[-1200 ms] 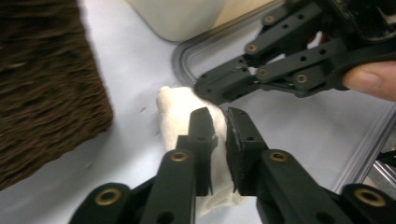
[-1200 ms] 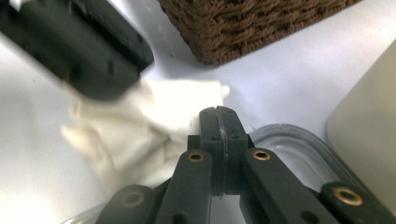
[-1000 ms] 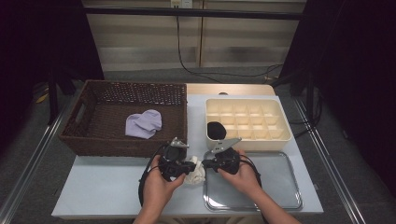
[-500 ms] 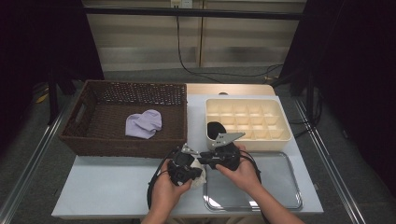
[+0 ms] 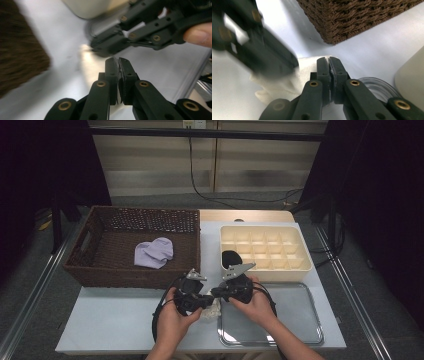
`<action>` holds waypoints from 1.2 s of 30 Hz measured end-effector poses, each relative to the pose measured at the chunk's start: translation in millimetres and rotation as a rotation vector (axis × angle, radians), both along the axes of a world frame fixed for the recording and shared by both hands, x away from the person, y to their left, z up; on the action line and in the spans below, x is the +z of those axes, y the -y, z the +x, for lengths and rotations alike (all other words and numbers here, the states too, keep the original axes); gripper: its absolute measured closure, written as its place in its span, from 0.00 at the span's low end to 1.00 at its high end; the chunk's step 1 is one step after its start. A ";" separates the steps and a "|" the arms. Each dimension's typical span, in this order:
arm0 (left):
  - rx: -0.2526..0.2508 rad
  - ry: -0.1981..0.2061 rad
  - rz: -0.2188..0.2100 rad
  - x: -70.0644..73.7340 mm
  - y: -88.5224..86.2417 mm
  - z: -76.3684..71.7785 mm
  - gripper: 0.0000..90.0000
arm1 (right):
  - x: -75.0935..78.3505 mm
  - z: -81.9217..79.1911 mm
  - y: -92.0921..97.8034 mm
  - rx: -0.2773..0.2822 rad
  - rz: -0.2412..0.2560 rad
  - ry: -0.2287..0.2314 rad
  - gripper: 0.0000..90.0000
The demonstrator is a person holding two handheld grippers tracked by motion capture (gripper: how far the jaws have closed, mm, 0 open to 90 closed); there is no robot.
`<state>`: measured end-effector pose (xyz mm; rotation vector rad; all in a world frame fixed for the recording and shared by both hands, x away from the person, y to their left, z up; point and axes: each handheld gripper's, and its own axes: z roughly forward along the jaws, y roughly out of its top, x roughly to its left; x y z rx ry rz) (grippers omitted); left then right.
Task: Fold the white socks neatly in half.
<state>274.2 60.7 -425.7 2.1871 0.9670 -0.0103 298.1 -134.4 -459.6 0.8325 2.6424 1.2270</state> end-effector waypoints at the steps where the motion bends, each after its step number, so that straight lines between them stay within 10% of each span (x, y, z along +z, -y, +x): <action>1: 0.014 0.002 -0.004 1.4 -3.6 1.0 0.96 | -0.3 0.0 0.2 0.001 0.001 0.002 0.97; 8: -0.042 -0.067 0.048 -13.3 -1.7 -0.6 0.97 | -1.3 -1.5 0.4 -0.007 0.008 0.010 0.96; 24: -0.035 0.014 0.102 -25.0 11.9 -10.8 1.00 | -11.2 1.2 -5.6 -0.022 0.032 0.011 0.98; 36: -0.020 -0.002 0.077 -26.2 8.6 -11.2 1.00 | -10.7 -1.2 -4.9 -0.061 0.048 0.020 0.89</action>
